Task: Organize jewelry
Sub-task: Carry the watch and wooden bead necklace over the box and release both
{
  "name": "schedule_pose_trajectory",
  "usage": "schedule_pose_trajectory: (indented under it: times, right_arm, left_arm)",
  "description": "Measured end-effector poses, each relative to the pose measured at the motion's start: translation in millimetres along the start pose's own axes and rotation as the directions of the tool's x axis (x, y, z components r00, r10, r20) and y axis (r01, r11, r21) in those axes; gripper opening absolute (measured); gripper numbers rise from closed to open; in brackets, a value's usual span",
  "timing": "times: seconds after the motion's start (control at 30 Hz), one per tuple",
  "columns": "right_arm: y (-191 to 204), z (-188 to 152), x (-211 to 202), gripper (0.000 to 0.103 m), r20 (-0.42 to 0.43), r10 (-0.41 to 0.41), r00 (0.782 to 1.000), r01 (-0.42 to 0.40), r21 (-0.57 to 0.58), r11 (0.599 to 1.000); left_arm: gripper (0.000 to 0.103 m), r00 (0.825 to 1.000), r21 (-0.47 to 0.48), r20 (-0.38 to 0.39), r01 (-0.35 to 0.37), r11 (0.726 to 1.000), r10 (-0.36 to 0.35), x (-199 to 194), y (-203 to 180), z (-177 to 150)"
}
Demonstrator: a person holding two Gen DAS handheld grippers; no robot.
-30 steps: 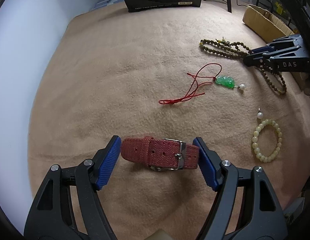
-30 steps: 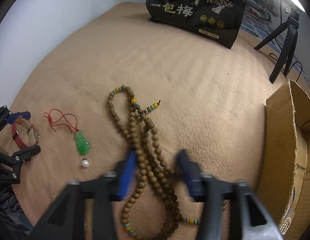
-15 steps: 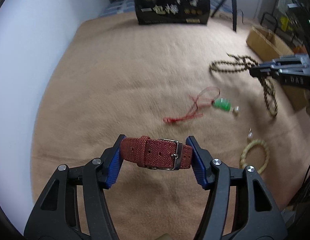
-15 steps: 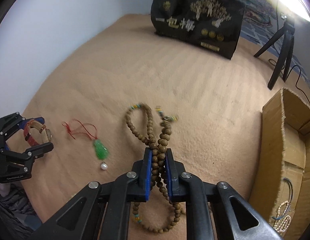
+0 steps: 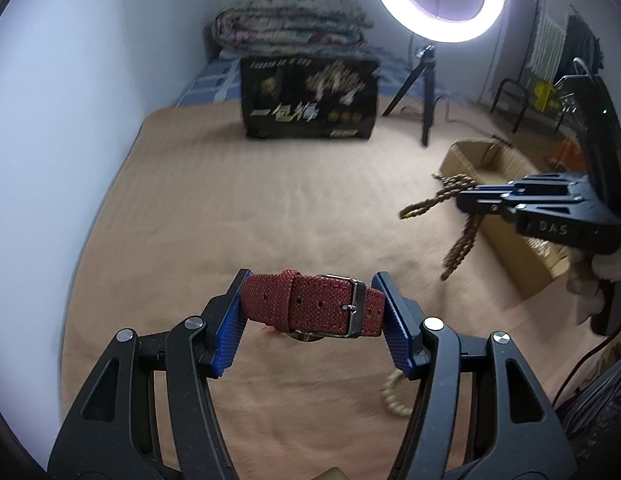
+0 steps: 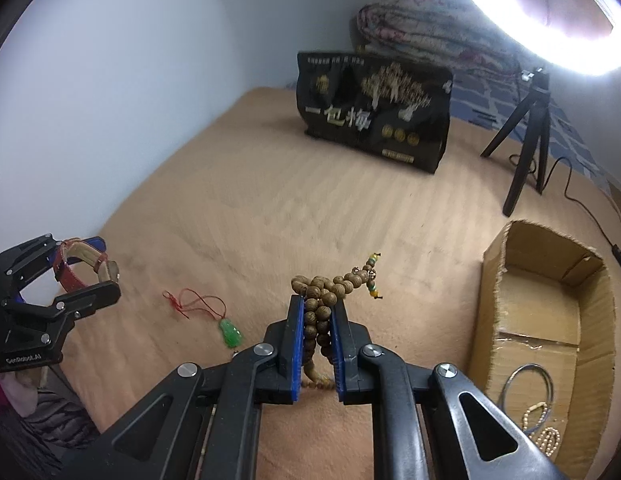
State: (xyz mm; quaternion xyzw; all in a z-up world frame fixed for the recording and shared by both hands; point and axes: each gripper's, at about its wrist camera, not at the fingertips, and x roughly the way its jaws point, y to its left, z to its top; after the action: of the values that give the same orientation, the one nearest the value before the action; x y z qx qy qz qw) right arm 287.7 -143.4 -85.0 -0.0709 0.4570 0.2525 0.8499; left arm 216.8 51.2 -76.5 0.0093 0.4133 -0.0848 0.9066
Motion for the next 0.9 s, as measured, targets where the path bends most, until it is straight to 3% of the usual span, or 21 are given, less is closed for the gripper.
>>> schedule_pose_trajectory:
  times: [0.37, 0.9]
  right_arm:
    - [-21.9, 5.7, -57.7, 0.010, 0.126, -0.004, 0.992, -0.002, 0.043, 0.999]
    - [-103.6, -5.3, -113.4, 0.010, 0.209, -0.138, 0.968, 0.100, 0.182, 0.978]
  left_arm:
    - [0.062, 0.994, 0.054, 0.073, 0.083, 0.995, -0.087, -17.4, -55.5, 27.8]
    - [0.062, 0.977, 0.170, 0.067, 0.187, 0.968, -0.201, 1.4, -153.0, 54.8]
